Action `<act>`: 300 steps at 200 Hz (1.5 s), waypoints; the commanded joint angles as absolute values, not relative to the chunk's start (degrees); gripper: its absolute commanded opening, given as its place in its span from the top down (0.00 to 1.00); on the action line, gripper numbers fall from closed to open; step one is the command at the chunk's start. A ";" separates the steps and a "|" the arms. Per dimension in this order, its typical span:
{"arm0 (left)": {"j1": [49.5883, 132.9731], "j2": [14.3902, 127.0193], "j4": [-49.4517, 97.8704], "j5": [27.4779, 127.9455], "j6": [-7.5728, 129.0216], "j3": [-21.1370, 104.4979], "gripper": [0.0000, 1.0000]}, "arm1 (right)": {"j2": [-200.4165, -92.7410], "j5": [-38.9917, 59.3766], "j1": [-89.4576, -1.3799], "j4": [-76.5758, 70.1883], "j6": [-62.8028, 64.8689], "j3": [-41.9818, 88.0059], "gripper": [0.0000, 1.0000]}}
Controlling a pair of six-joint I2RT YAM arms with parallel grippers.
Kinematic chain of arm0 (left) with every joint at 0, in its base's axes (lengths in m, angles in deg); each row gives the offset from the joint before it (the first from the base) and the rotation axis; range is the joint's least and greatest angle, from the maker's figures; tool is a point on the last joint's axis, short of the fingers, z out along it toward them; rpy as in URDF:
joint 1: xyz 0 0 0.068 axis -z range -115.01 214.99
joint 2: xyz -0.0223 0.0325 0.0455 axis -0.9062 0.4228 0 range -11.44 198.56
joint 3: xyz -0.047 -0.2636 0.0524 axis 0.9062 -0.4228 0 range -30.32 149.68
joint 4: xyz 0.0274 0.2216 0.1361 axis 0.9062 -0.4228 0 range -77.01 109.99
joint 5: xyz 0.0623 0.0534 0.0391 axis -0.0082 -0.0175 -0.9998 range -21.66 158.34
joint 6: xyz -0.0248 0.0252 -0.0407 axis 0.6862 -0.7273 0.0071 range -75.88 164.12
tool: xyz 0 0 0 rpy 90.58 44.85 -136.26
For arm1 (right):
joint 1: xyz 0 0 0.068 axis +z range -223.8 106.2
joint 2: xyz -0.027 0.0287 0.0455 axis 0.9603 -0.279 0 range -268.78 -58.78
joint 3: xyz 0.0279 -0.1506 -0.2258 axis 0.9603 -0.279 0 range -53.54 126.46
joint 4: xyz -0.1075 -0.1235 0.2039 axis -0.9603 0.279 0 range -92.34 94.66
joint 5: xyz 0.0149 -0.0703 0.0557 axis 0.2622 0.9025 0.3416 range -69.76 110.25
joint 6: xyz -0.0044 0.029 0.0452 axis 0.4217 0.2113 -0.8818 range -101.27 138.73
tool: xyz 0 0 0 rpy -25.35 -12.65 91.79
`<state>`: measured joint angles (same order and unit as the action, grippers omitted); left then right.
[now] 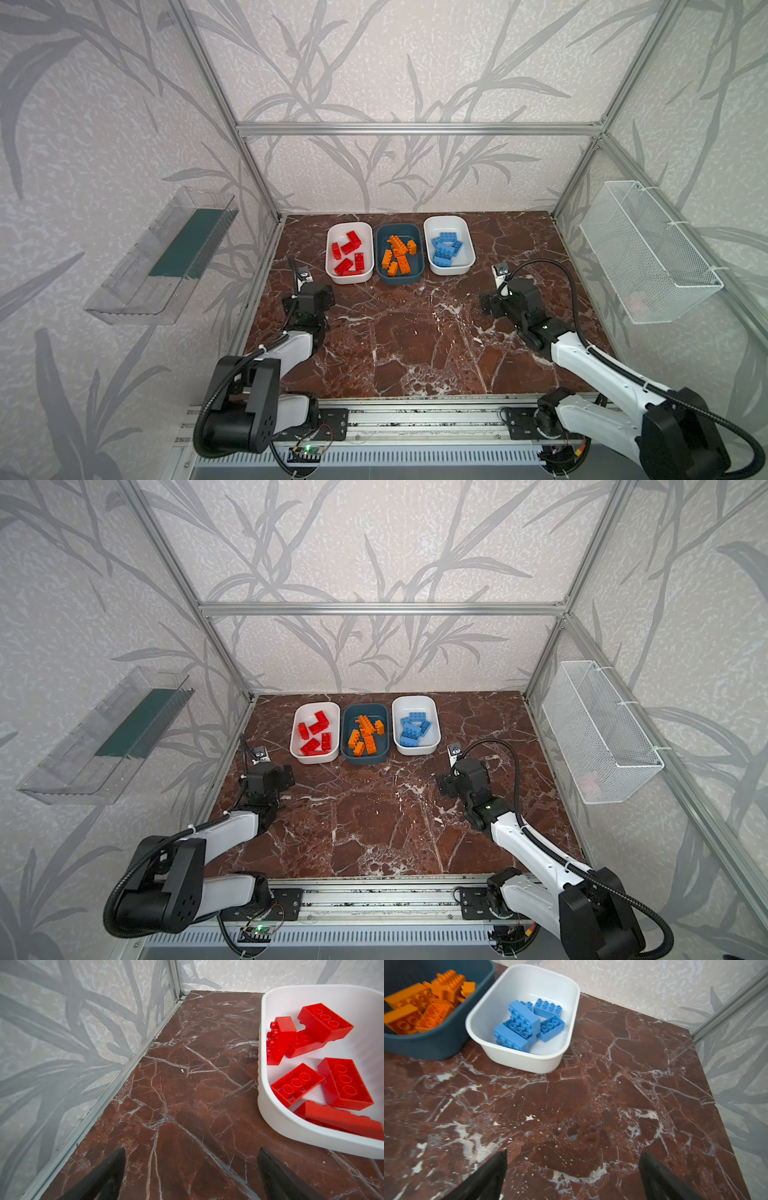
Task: Sort the legos into containers by color
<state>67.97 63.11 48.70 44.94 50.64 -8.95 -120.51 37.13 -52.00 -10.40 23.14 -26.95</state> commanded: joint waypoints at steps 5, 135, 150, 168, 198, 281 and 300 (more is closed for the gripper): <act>65.92 63.22 59.58 46.71 50.92 -10.23 0.03 | -122.61 39.24 -56.99 -27.37 26.46 -30.88 0.01; 62.17 75.09 66.53 61.73 49.53 -7.77 0.03 | -150.12 27.84 -66.59 -62.77 22.85 -33.92 0.01; 62.17 75.26 64.82 64.48 48.27 -6.77 0.03 | -149.98 27.02 -66.60 -62.75 23.14 -34.09 0.01; 62.17 75.30 64.29 65.34 47.81 -6.41 0.02 | -150.07 26.66 -66.68 -62.83 23.22 -34.01 0.01; 62.13 75.27 63.99 65.35 47.70 -6.33 0.03 | -150.01 25.60 -67.16 -62.56 22.91 -33.95 0.01; 62.33 75.31 64.00 65.13 47.61 -6.33 0.01 | -149.63 25.34 -67.65 -59.18 22.48 -32.45 0.01; 62.34 75.31 64.04 65.18 47.63 -6.34 0.01 | -149.70 25.11 -67.59 -59.29 22.54 -32.45 0.01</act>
<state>62.44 74.93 64.13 64.40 49.05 -7.16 -149.93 25.61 -67.50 -58.75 22.98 -33.33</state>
